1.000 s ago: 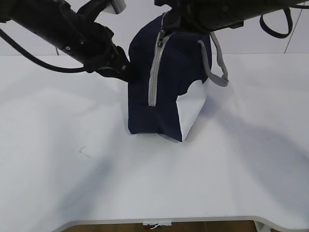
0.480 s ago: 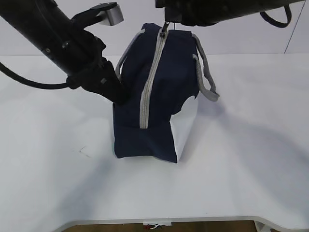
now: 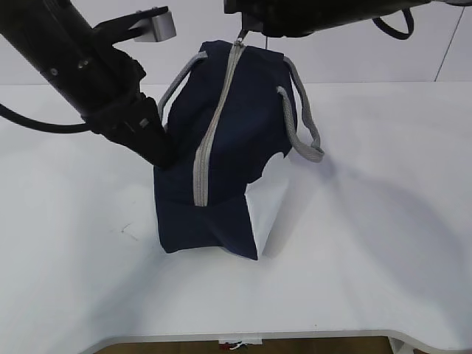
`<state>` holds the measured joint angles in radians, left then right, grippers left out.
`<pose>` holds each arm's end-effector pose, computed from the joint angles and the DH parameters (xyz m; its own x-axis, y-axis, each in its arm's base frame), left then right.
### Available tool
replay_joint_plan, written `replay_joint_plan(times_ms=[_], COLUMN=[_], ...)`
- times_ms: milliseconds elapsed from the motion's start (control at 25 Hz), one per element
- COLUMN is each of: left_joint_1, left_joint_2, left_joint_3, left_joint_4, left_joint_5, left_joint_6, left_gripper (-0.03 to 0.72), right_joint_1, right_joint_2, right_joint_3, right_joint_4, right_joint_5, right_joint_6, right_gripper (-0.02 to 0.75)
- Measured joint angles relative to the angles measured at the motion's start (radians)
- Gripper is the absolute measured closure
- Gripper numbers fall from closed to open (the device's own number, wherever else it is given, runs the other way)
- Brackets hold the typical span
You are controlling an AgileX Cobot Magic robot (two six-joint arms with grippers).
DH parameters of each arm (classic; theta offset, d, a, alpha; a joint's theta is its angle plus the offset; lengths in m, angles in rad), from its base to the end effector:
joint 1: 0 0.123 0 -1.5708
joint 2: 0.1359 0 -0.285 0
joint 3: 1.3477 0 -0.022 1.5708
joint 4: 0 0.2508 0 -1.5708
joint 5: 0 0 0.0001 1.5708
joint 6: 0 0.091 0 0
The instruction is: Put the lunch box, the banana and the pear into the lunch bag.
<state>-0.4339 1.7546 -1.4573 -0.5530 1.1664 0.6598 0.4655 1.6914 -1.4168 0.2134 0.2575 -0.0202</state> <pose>0.3077 -0.1910 0.2857 -0.6049 0.6752 -0.4221 0.7963 0.5117 -0.3227 0.3597 0.1862 0.3348 -0.4646 -0.0263 -0.8851 -0.4129 0.8907 0.1902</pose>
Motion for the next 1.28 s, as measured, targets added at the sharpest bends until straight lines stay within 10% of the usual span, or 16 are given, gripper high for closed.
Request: replay_joint_plan(times_ms=[800,1280], left_joint_1=[0.0,0.0], left_joint_2=[-0.056,-0.066], left_joint_3=[0.0,0.0], left_joint_4=[0.058,0.121], left_joint_5=[0.023,0.045], left_joint_6=[-0.052,-0.054], left_gripper=[0.694,0.694], right_joint_1=[-0.088,-0.099], right_joint_2=[0.288,0.314], right_joint_3=[-0.277,-0.436], right_joint_4=[-0.036,0.091], right_joint_5=[0.056,0.344], right_joint_6=[0.0,-0.001], right_gripper=[0.724,0.724])
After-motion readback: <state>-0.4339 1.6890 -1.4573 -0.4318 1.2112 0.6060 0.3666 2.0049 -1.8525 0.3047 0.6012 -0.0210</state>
